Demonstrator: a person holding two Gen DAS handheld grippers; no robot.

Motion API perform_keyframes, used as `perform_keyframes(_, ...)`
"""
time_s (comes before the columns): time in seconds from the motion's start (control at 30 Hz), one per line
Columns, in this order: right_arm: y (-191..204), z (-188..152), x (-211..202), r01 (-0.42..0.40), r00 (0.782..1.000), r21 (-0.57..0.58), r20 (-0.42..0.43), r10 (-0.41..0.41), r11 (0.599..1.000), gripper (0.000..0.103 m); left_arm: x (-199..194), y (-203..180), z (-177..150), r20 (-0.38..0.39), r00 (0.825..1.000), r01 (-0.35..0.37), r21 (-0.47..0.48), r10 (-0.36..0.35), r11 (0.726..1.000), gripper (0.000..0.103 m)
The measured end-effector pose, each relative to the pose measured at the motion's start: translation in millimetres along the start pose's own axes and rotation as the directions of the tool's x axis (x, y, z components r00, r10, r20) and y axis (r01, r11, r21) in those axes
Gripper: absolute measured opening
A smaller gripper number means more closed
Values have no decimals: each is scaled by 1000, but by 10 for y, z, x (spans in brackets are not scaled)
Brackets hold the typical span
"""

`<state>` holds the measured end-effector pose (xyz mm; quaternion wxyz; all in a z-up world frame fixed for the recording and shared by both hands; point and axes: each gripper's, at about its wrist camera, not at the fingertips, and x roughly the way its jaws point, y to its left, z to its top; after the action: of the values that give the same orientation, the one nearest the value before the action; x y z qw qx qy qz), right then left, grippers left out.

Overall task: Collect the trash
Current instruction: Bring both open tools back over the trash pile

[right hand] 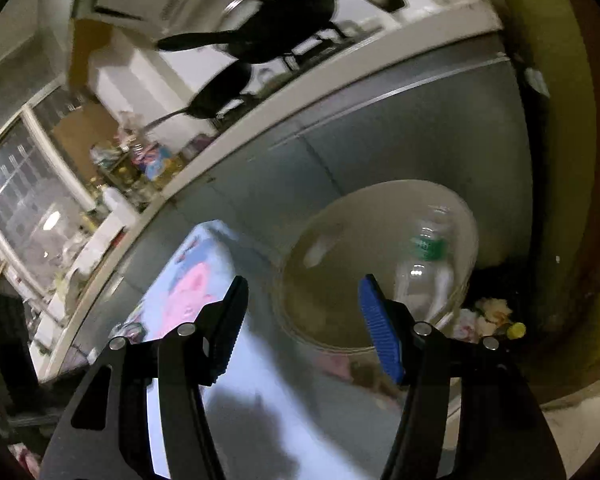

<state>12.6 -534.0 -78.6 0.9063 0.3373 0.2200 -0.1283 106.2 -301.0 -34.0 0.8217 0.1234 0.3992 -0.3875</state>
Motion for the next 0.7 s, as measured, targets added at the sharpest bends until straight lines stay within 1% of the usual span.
perform_keyframes(0.13,418,-207,-10,-69,997,-66,-40,67,995,58,-324,301,-450,-17,999,-45,-60,44,997,76)
perform_keyframes(0.17,550,-278,10,-91,994,-86,-61,86,992,58,-451,423,-618,-20,997,-71,-80,69,994,76)
perform_keyframes(0.2,665,-344,34,-111,991,-101,-81,103,989,58,-533,496,-714,-20,996,-93,-94,92,991,76)
perform_keyframes(0.27,934,-523,119,-157,980,-139,-142,138,978,58,-727,698,-946,-20,991,-134,-129,132,983,76)
perform_keyframes(0.33,1173,-719,223,-210,960,-152,-218,174,966,58,-946,948,-1177,-23,985,-170,-193,169,966,76)
perform_keyframes(0.37,1264,-802,264,-230,950,-152,-249,188,961,58,-1081,1108,-1306,-21,982,-186,-241,187,952,76)
perform_keyframes(0.4,1352,-891,303,-246,940,-154,-280,197,957,58,-1152,1195,-1369,-18,980,-196,-272,199,942,77)
perform_keyframes(0.43,1481,-1013,347,-263,927,-164,-317,202,951,58,-1273,1346,-1474,-9,976,-208,-322,217,924,78)
perform_keyframes(0.47,1585,-1121,371,-279,916,-173,-345,207,945,57,-1336,1427,-1529,-2,974,-214,-351,228,912,79)
perform_keyframes(0.5,1661,-1199,392,-292,906,-179,-366,212,940,57,-1435,1574,-1621,8,970,-220,-398,243,891,79)
perform_keyframes(0.53,1789,-1314,422,-313,890,-190,-402,218,930,55,-1499,1691,-1687,13,968,-220,-436,251,873,79)
perform_keyframes(0.63,2069,-1585,448,-352,860,-232,-463,215,907,49,-1631,2041,-1851,20,967,-202,-542,253,815,79)
perform_keyframes(0.67,2183,-1680,458,-366,850,-252,-484,211,896,47,-1654,2123,-1874,28,969,-188,-567,247,802,78)
perform_keyframes(0.7,2265,-1747,467,-375,843,-265,-496,208,888,46,-1673,2210,-1889,42,970,-171,-589,241,790,73)
